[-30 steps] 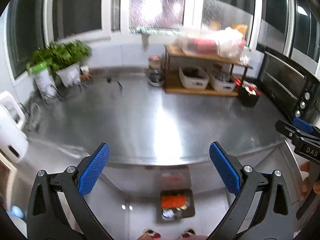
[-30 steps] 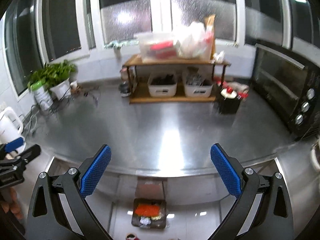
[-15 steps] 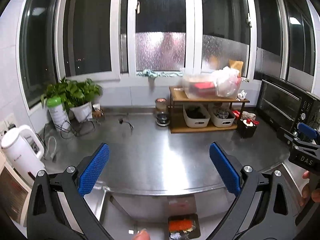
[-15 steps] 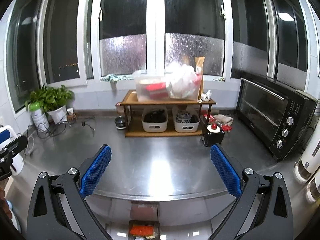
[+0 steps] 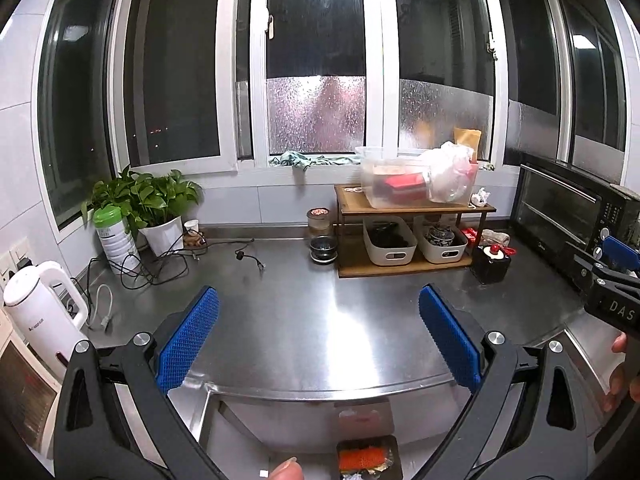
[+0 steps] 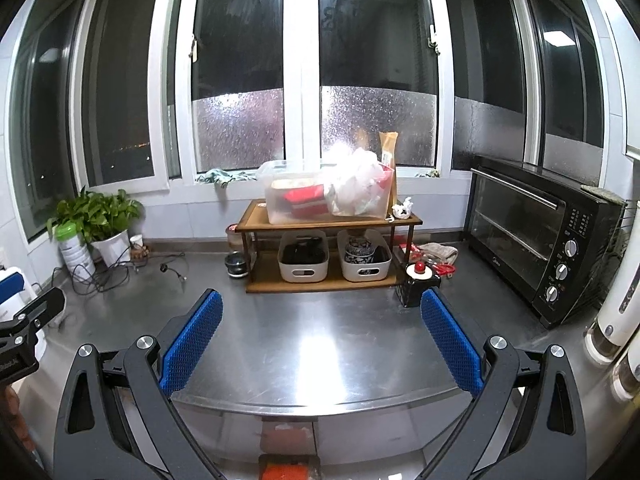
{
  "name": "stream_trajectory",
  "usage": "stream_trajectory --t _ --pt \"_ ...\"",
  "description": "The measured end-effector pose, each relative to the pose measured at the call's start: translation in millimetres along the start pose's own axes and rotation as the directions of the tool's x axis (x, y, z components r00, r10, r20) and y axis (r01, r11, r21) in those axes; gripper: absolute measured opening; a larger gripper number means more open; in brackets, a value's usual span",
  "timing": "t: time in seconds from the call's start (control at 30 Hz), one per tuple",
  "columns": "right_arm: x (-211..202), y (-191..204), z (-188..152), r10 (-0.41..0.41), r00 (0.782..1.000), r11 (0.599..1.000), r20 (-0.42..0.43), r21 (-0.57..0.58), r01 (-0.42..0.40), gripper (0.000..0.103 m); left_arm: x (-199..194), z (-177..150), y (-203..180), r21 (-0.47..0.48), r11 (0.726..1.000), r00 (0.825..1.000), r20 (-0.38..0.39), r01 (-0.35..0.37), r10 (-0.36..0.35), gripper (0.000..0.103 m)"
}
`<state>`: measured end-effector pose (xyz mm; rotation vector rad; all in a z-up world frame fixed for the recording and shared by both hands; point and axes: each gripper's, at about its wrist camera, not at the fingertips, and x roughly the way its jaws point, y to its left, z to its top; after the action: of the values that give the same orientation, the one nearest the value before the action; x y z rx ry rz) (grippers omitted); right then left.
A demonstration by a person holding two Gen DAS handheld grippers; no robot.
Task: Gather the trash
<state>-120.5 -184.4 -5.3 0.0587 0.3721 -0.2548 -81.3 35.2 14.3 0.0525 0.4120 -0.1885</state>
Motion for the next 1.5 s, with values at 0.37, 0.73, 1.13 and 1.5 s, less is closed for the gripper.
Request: stream_trajectory --t 0.37,0.73,1.13,1.5 --pt "-1.2 -1.4 -1.4 0.019 1.0 1.0 0.001 -0.008 -0.019 0.1 -3.6 -3.7 0.1 -0.011 1.0 1.0 0.002 -0.016 0.016 0.095" --pt "-0.5 -5.0 -4.0 0.027 1.0 1.0 -0.006 0.002 -0.027 0.1 -6.6 -5.5 -4.2 -0.001 1.0 1.0 -0.005 -0.015 0.015 0.095" --pt "2.8 -5.8 -7.4 0.03 0.999 1.0 -0.024 0.007 -0.03 0.1 -4.2 -6.4 -5.5 -0.001 1.0 1.0 -0.014 -0.006 0.006 0.095" --pt "5.6 -3.9 -6.5 0.03 0.999 1.0 -0.028 0.006 -0.03 0.1 -0.5 -6.6 -3.4 -0.002 1.0 1.0 -0.023 -0.001 0.001 0.095"
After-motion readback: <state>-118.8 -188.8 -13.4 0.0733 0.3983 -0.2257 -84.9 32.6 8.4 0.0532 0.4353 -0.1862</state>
